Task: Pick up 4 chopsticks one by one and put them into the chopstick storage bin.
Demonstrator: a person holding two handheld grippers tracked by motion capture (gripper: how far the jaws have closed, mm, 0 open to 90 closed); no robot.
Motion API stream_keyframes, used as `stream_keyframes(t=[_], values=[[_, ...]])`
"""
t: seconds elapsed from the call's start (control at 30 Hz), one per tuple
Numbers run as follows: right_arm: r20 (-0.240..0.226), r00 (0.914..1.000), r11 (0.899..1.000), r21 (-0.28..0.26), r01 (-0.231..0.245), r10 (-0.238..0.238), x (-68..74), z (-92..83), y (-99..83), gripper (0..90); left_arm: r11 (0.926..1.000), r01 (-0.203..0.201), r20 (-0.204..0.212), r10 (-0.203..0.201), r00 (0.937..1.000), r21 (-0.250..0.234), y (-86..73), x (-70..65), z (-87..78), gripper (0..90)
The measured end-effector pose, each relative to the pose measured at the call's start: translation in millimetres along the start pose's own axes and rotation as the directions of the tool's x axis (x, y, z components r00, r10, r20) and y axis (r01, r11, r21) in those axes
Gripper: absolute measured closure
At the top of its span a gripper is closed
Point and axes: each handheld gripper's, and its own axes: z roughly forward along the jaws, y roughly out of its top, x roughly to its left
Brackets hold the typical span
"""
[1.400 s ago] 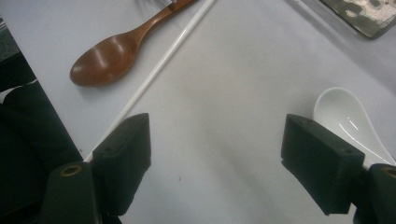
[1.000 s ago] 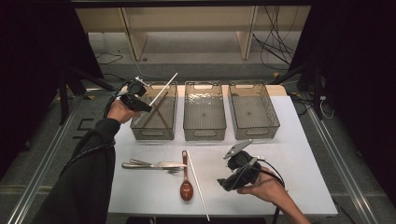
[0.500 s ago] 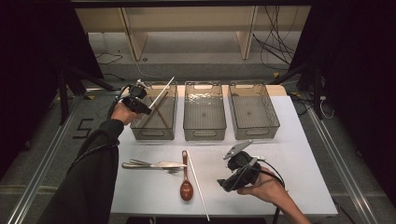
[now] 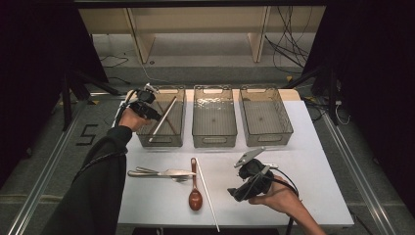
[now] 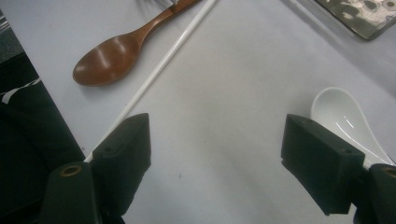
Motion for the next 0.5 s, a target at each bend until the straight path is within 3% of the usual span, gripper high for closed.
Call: stream_keyframes(t=[0.07, 0.17, 0.27, 0.4, 0.47, 0.5], values=[[0.001, 1.0, 1.0, -0.003, -0.002, 0.002, 0.1, -0.5, 0.0, 25.1, 0.9998, -0.016, 0.005, 0.016, 0.9999, -0.014, -2.4, -5.1, -8.0, 55.3], [0.005, 0.9999, 1.0, -0.004, -0.009, 0.009, 0.8, -0.7, 0.8, 25.3, 0.9987, -0.002, 0.039, 0.004, 0.9992, -0.05, -9.5, -13.5, -21.7, 43.8], [0.012, 0.9999, 1.0, -0.009, 0.0, 0.0, 3.9, -0.2, 1.9, 25.8, 0.9915, 0.006, 0.078, 0.004, 0.9969, -0.13, -23.9, -23.4, -38.3, 38.1], [0.015, 0.9999, 1.0, -0.001, -0.007, 0.007, 8.3, 3.9, 3.2, 26.2, 0.9795, 0.002, 0.087, 0.016, 0.9961, -0.202, -45.9, -39.4, -54.9, 32.9], [0.018, 0.9998, 1.0, 0.019, -0.012, 0.012, 10.3, 7.9, 4.1, 26.6, 0.9808, -0.048, 0.1, 0.067, 0.9927, -0.189, -58.5, -51.6, -59.5, 31.4], [0.02, 0.9997, 1.0, 0.023, -0.018, 0.017, 11.5, 9.9, 4.9, 26.8, 0.9786, -0.053, 0.102, 0.075, 0.9919, -0.199, -65.2, -56.2, -62.6, 29.6]])
